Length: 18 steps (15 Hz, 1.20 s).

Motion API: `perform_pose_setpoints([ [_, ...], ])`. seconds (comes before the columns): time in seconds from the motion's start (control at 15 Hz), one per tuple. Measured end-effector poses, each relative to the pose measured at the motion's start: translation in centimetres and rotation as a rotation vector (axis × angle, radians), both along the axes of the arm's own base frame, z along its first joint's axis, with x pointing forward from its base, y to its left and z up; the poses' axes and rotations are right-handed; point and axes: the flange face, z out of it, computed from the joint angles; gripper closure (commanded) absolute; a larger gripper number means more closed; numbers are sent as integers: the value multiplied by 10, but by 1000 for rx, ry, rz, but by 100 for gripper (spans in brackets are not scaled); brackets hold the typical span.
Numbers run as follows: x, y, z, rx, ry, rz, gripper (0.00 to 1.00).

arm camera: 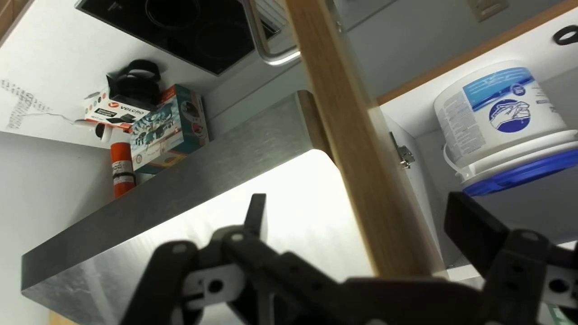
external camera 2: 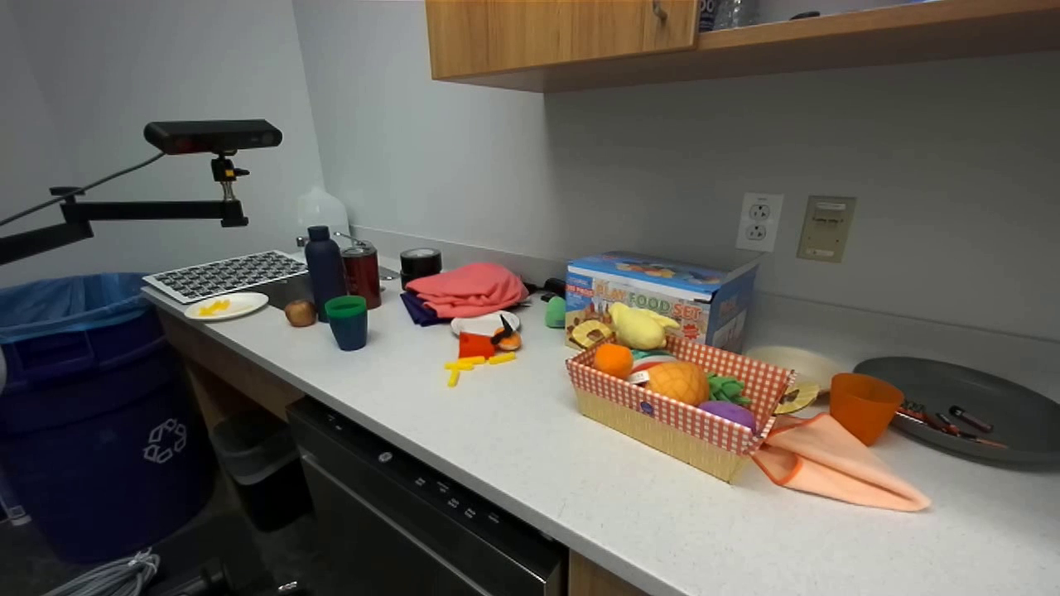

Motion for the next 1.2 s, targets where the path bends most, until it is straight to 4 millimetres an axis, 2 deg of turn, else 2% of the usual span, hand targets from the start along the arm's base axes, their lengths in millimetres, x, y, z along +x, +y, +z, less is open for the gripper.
perform_pose_setpoints([
  [0.73, 13, 39, -1, 50, 84, 134, 0],
  [1.2, 22, 86, 0, 70, 142, 249, 0],
])
